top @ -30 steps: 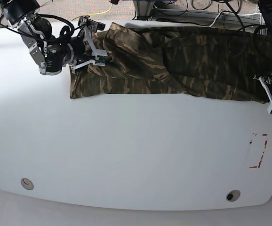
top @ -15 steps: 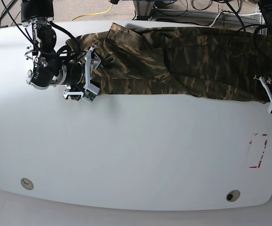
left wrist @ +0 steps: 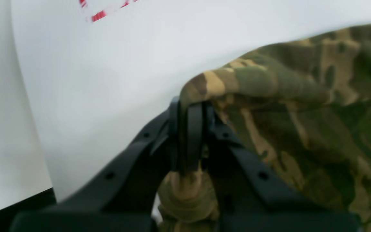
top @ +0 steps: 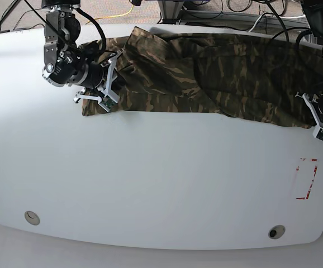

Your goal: Layout the t-shirt on the table in an organized manner, then fold the t-shirt properly

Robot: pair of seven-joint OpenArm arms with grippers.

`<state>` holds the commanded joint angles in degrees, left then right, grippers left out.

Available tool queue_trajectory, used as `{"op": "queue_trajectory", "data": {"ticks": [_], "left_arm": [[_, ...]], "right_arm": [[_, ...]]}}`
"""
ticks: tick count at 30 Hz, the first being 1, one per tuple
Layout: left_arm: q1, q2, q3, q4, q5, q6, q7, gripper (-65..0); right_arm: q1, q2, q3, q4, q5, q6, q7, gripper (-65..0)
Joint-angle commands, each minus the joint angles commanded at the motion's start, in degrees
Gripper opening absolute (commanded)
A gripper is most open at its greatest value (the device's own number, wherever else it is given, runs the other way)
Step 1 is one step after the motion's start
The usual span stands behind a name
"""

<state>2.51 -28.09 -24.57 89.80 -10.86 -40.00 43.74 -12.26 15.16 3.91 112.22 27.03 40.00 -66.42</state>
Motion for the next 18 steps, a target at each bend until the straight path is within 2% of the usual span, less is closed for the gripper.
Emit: {"op": "queue_trajectory", "data": {"ticks": [5, 10, 13, 18], "left_arm": [[0.00, 0.00, 0.09, 0.00, 0.00, 0.00, 0.00, -64.0], [0.00, 0.00, 0.09, -0.09, 0.00, 0.00, 0.00, -64.0], [0.00, 0.00, 0.09, -0.09, 0.00, 0.00, 0.00, -64.0], [-0.18, 0.00, 2.73, -0.18, 0.09, 0.00, 0.00, -64.0]], "right_arm": [[-1.58, 1.32, 0.00, -3.96, 0.00, 0.00, 4.66, -60.1], [-1.32, 3.96, -0.09, -12.40, 0.00, 0.00, 11.25, -60.1], [0.35, 6.33, -0.26, -18.02, 0.00, 0.00, 15.47, -60.1], [4.31, 9.67, -0.26, -26.46, 0.00, 0.00, 19.52, -60.1]]}}
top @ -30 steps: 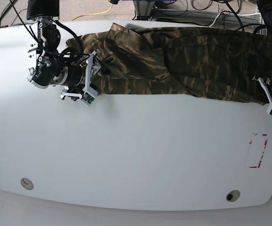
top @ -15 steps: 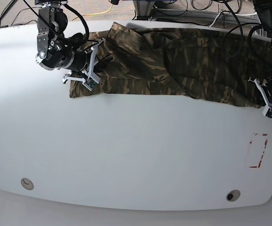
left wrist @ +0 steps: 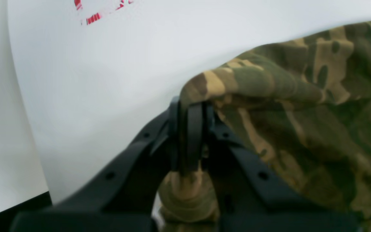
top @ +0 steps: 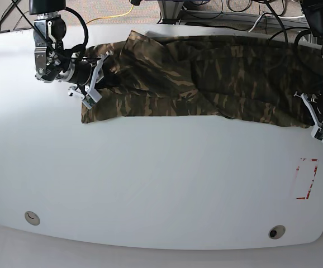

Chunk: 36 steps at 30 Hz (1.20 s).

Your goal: Layout the t-shirt on the table in an organized manner, then fold the t-shirt properly

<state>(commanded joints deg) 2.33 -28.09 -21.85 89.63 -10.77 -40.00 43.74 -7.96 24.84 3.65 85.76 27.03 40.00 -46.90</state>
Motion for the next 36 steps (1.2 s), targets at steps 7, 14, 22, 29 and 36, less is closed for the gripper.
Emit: {"op": "queue_trajectory", "data": {"ticks": [7, 14, 22, 29, 36], "left_arm": [[-0.53, -0.09, 4.04, -1.49, 0.00, 0.00, 0.00, -64.0], [-4.75, -0.09, 8.53, -6.07, 0.00, 0.00, 0.00, -64.0], [-6.33, 0.00, 9.23, -6.59, 0.00, 0.00, 0.00, -64.4], [-6.42, -0.62, 8.70, -2.81, 0.00, 0.00, 0.00, -64.4], [-2.64, -2.11, 6.07, 2.90, 0.00, 0.00, 0.00, -64.4]], "right_arm": [[5.89, 3.43, 0.00, -8.44, -0.09, 0.00, 2.29, -60.1], [9.49, 4.22, 0.09, -11.69, -4.66, 0.00, 2.90, -60.1], [9.67, 2.64, 0.18, -11.69, -8.18, 0.00, 3.25, -60.1], [9.49, 2.29, 0.18, -11.87, -8.53, 0.00, 3.25, -60.1], [9.32, 2.11, 0.18, -11.96, -8.53, 0.00, 3.25, -60.1]]}}
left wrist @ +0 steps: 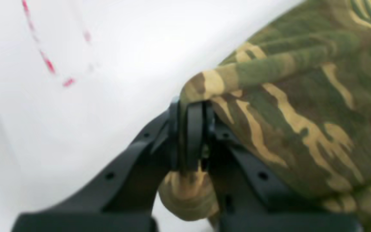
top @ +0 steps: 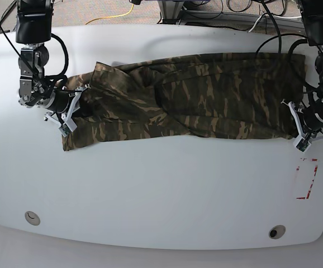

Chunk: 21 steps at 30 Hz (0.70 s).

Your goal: Layout the t-shirt on the table in an organized manner, then fold the t-shirt properly

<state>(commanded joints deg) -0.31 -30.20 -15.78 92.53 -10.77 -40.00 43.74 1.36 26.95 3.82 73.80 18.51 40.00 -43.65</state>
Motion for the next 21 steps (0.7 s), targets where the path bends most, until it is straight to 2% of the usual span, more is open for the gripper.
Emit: {"op": "queue_trajectory", "data": {"ticks": [15, 17, 19, 20, 21], "left_arm": [[10.64, -0.09, -0.09, 5.63, 0.00, 0.00, 0.35, -63.3], [11.96, -0.18, -0.09, 6.07, 0.00, 0.00, 0.35, -60.4], [13.01, -0.18, -0.09, 6.07, 0.00, 0.00, 0.35, -54.3], [13.54, -0.18, -0.09, 6.07, 0.00, 0.00, 0.35, -48.3], [13.80, -0.18, -0.09, 6.07, 0.00, 0.00, 0.35, -45.3]], "right_arm": [[0.00, -0.18, 0.00, 0.00, 0.09, 0.00, 0.00, -60.1], [0.09, -0.79, 0.00, 0.00, 0.00, 0.00, 0.00, -60.1], [0.18, -1.05, 0.00, 0.00, 0.00, 0.00, 0.00, -60.1], [0.26, -1.14, 0.00, 0.00, 0.00, 0.00, 0.00, -60.1], [0.26, -1.32, 0.00, 0.00, 0.00, 0.00, -0.09, -60.1]]}}
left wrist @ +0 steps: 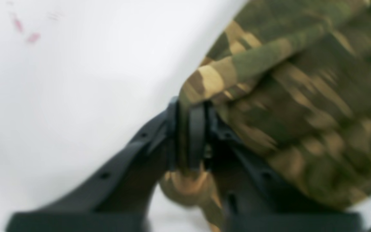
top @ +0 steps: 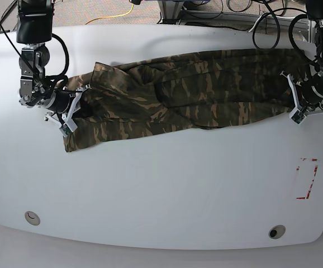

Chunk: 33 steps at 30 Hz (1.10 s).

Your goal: Layout the t-shirt on the table in an organized manner, then fold the t-shirt properly

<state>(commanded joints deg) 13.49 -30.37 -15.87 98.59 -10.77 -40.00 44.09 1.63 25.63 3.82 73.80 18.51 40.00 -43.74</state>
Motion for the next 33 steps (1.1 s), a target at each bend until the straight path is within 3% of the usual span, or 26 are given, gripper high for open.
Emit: {"op": "queue_trajectory", "data": {"ticks": [4, 6, 12, 19, 28, 33], "left_arm": [[1.05, 0.00, -0.79, 1.32, -0.09, 0.00, 0.00, -31.5], [2.11, -0.79, -2.20, 2.81, -0.09, 0.00, 0.09, -28.3], [1.23, -1.41, -8.18, 6.15, -1.05, 0.00, 4.57, -28.2], [-2.46, -2.02, -17.67, 6.77, -10.46, 0.00, 6.95, -28.2], [-4.48, -2.02, -18.11, -1.23, -18.20, 0.00, 6.95, -28.3], [-6.42, -1.49, -18.02, -6.07, -18.99, 0.00, 6.77, -28.3]], "right_arm": [[0.00, -0.18, 0.00, 0.00, 0.00, 0.00, 0.00, -60.1], [0.00, -0.26, -0.09, 0.00, 0.00, 0.00, 0.00, -60.1], [0.09, -1.05, -0.09, -0.09, 0.00, 0.00, 0.00, -60.1], [0.09, -1.32, -0.18, -0.09, 0.00, 0.00, 0.00, -60.1], [0.09, -1.41, -0.18, -0.09, 0.00, 0.00, 0.00, -60.1], [0.09, -1.41, -0.18, -0.09, 0.00, 0.00, 0.00, -60.1]]}}
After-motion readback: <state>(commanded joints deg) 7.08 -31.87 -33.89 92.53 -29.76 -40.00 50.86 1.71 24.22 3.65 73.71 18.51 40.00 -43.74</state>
